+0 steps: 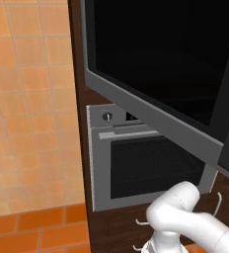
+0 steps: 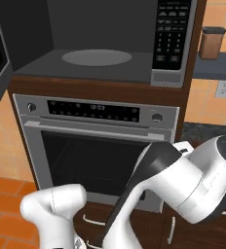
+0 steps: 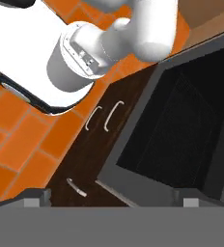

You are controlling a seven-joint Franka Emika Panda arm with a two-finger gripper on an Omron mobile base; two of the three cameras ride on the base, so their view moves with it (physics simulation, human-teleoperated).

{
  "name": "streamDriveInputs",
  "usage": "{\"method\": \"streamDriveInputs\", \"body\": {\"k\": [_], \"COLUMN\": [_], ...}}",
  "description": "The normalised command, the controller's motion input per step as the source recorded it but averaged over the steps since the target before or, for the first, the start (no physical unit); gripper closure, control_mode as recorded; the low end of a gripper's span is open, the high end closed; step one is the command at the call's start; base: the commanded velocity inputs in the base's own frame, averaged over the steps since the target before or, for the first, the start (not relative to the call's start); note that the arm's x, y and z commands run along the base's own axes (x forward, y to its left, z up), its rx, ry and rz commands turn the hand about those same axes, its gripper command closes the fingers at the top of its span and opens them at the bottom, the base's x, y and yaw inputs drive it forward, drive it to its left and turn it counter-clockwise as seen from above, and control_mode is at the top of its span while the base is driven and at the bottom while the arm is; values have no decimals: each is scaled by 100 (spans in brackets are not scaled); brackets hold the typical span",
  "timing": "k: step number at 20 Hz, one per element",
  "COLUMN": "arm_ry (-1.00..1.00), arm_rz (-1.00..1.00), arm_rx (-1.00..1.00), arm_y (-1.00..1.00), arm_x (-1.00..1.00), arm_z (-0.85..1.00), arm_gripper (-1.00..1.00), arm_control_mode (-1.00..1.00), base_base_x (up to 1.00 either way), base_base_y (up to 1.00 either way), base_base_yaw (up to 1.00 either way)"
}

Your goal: Open the microwave, place the bowl with waffle inside the microwave, then close the microwave door and turn it on.

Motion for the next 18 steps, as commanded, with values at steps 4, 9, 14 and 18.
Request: {"method": "streamDriveInputs", "body": {"k": [4, 9, 14, 18], "arm_ry": [0, -5, -11, -10], "arm_rz": [-21, -10, -4, -3], "arm_rx": [23, 9, 1, 0], "arm_y": [-66, -46, -47, -46], "arm_x": [92, 82, 76, 75], "arm_z": [-20, -60, -53, -40], "arm_gripper": [-100, -100, -100, -100], "arm_control_mode": [-100, -100, -100, -100], "base_base_x": [0, 0, 0, 0], "base_base_y": [0, 0, 0, 0], "base_base_yaw": [0, 0, 0, 0]}}
